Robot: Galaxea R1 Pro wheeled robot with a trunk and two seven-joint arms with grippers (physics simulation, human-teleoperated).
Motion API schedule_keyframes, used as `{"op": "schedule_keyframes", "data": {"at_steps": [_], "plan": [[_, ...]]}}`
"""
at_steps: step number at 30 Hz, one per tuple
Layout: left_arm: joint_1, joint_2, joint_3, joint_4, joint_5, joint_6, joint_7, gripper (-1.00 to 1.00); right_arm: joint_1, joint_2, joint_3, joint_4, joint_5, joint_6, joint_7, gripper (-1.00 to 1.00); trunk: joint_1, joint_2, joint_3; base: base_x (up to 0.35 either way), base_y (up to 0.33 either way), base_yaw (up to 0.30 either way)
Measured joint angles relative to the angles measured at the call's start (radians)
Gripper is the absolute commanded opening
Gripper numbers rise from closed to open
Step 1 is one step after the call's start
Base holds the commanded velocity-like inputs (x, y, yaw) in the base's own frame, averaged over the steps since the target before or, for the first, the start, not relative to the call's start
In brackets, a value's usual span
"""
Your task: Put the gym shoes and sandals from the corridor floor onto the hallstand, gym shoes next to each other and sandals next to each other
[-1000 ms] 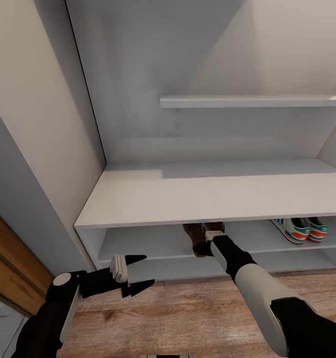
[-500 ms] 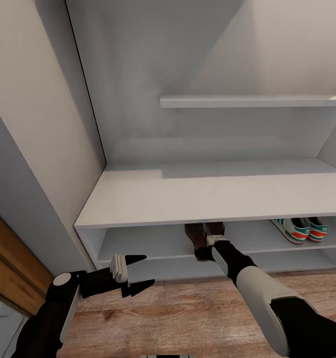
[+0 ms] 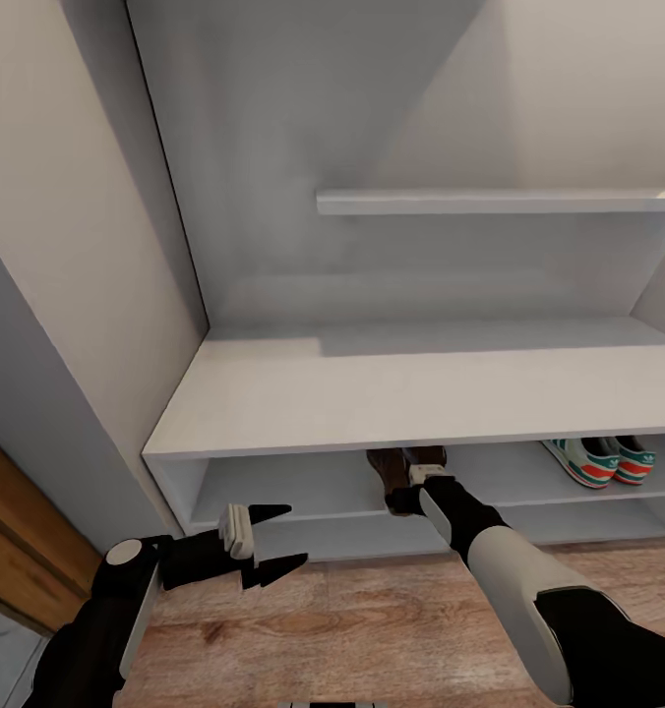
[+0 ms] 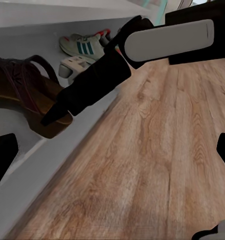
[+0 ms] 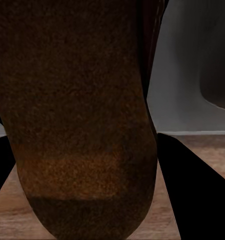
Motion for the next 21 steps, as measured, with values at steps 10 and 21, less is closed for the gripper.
{"op": "schedule_keyframes", "data": {"at_steps": [10, 21], "plan": [[0.0, 0.0, -0.01, 0.0, 0.0, 0.0, 0.0, 1.0, 0.0, 0.0, 0.0, 0.0, 0.0, 0.0, 0.0, -1.0, 0.0, 0.0, 0.0, 0.041, 0.0, 0.0], [0.0, 0.0, -0.012, 0.0, 0.0, 0.0, 0.0, 1.0, 0.0, 0.0, 0.0, 0.0, 0.0, 0.0, 0.0, -1.0, 0.0, 0.0, 0.0, 0.039, 0.0, 0.0]]}}
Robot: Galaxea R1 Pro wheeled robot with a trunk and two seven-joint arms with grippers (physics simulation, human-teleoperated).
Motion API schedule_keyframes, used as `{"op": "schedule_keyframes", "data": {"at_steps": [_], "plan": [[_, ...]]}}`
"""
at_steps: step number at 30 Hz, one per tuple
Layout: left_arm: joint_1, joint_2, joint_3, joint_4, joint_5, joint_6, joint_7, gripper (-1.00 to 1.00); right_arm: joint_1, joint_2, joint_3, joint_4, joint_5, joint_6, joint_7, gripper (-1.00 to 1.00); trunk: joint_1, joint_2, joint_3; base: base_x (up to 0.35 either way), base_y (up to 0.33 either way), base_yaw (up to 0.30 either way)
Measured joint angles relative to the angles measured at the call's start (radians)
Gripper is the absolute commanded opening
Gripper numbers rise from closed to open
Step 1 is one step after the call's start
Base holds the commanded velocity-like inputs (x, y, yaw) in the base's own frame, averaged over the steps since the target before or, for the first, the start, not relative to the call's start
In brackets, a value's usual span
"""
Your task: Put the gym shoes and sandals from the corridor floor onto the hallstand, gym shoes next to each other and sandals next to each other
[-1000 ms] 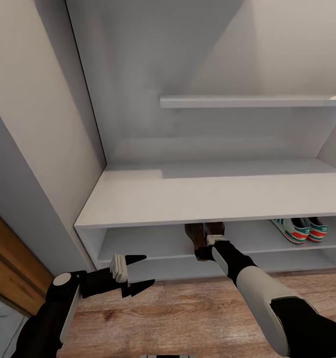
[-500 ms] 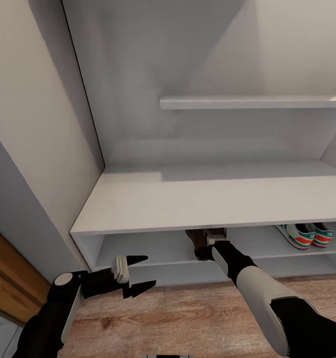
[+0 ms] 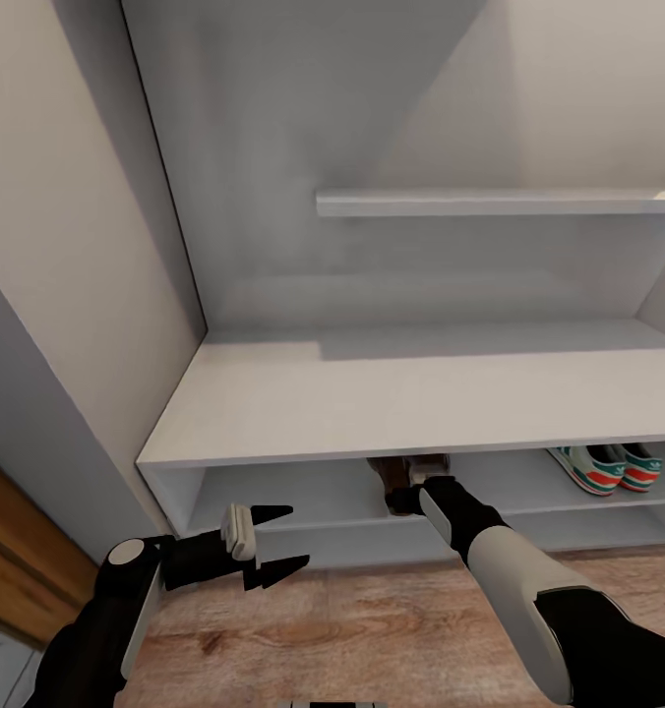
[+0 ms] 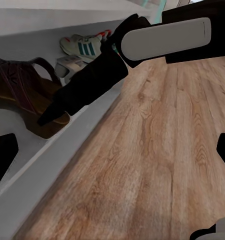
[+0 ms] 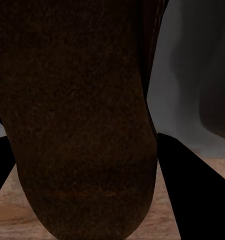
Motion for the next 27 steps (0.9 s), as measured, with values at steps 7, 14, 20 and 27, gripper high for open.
{"op": "schedule_keyframes", "data": {"at_steps": [7, 14, 20, 27], "plan": [[0.0, 0.0, 0.001, 0.0, 0.0, 0.0, 0.0, 1.0, 0.0, 0.0, 0.0, 0.0, 0.0, 0.0, 0.0, -1.0, 0.0, 0.0, 0.0, 0.023, 0.0, 0.0], [0.0, 0.0, 0.0, 0.0, 0.0, 0.0, 0.0, 1.0, 0.0, 0.0, 0.001, 0.0, 0.0, 0.0, 0.0, -1.0, 0.0, 0.0, 0.0, 0.035, 0.0, 0.0], [0.0, 0.0, 0.001, 0.0, 0.001, 0.0, 0.0, 1.0, 0.0, 0.0, 0.001, 0.0, 0.001, 0.0, 0.0, -1.0, 0.0, 0.0, 0.0, 0.045, 0.0, 0.0], [0.0, 0.0, 0.001, 0.0, 0.0, 0.0, 0.0, 1.0, 0.0, 0.0, 0.0, 0.0, 0.001, 0.0, 0.0, -1.0, 0.0, 0.0, 0.0, 0.003, 0.0, 0.0]]}}
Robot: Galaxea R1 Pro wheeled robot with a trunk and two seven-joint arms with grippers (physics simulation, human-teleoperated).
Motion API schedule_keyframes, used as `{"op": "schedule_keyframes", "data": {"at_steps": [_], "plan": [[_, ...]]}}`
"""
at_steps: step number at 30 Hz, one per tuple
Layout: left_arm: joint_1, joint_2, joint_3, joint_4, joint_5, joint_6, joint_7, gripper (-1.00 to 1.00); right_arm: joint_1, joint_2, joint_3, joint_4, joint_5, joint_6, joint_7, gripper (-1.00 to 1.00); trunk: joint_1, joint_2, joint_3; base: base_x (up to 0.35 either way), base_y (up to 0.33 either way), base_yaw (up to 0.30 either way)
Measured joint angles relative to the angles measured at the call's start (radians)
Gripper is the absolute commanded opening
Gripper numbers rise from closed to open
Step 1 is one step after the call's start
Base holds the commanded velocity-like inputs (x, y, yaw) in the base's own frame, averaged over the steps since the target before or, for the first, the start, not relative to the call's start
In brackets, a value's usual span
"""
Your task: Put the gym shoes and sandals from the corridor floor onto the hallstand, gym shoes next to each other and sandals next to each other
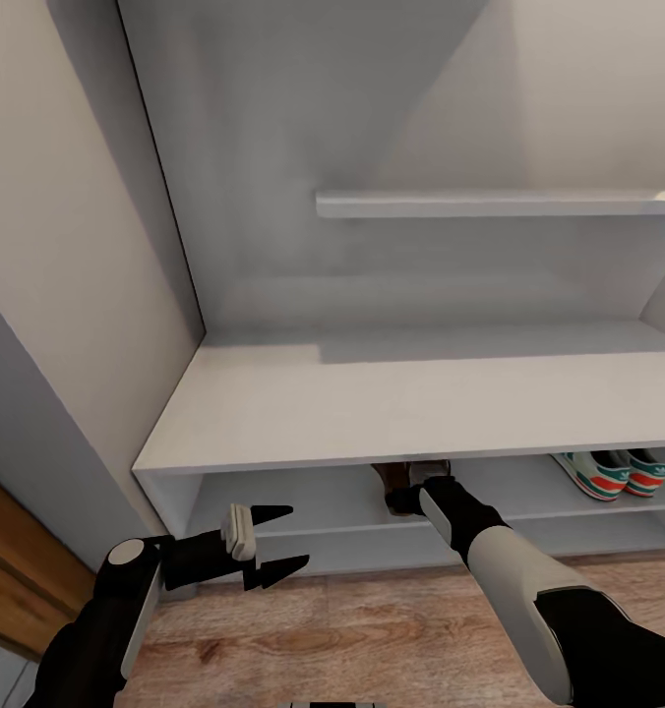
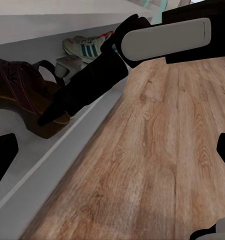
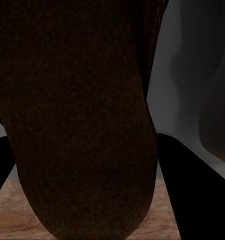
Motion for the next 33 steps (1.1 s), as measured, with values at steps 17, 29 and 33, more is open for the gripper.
{"op": "schedule_keyframes", "data": {"at_steps": [17, 29, 33], "plan": [[0.0, 0.0, 0.001, 0.0, 0.0, 0.0, 0.0, 1.0, 0.0, 0.0, 0.001, 0.0, 0.0, 0.0, 0.0, -1.0, 0.0, 0.0, 0.0, 0.018, 0.0, 0.0], [0.0, 0.0, 0.0, 0.0, 0.0, 0.0, 0.0, 1.0, 0.0, 0.0, 0.001, 0.001, 0.0, 0.0, 0.0, 1.0, 0.0, 0.0, 0.0, 0.0, 0.0, 0.0], [0.0, 0.0, 0.0, 0.0, 0.0, 0.0, 0.0, 1.0, 0.0, 0.0, 0.001, 0.001, 0.0, 0.0, 0.0, 1.0, 0.0, 0.0, 0.0, 0.0, 0.0, 0.0]]}}
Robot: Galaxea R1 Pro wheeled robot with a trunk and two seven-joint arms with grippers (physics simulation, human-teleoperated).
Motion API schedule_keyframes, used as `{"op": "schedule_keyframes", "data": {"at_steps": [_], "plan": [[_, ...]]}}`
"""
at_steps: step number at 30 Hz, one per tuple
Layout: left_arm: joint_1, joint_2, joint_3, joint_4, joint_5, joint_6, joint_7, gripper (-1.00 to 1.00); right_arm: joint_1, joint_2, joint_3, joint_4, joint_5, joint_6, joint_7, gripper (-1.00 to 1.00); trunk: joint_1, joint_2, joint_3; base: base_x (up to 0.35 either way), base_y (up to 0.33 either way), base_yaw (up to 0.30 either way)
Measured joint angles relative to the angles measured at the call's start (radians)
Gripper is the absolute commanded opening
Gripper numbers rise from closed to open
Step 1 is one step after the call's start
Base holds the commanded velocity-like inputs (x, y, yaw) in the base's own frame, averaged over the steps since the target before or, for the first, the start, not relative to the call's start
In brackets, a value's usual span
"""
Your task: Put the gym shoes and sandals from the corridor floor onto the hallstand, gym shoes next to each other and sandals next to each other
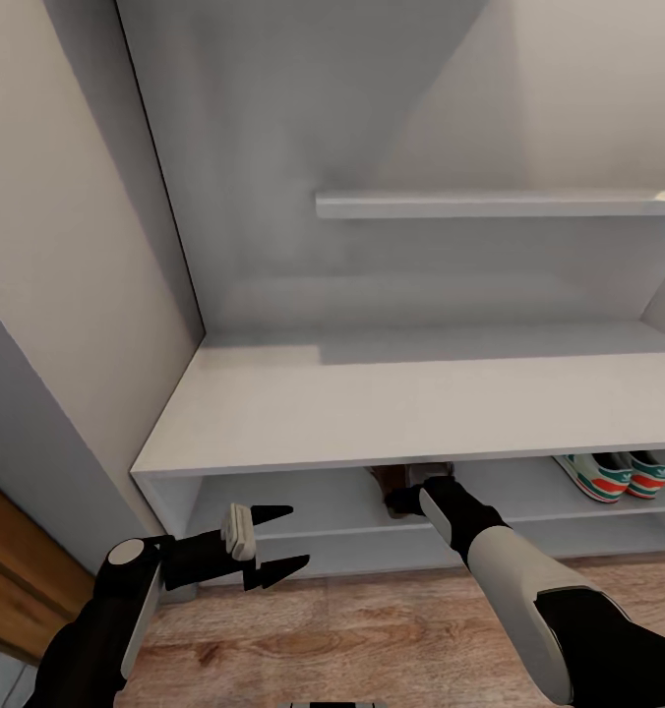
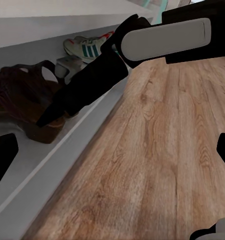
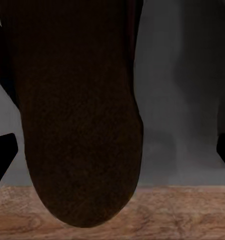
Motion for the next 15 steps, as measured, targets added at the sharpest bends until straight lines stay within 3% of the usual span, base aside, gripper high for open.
{"op": "schedule_keyframes", "data": {"at_steps": [15], "plan": [[0.0, 0.0, 0.0, 0.0, 0.0, 0.0, -0.001, 1.0, 0.0, 0.0, 0.0, 0.0, 0.0, 0.0, 0.0, 1.0, 0.0, 0.0, 0.0, 0.0, 0.0, 0.0]]}}
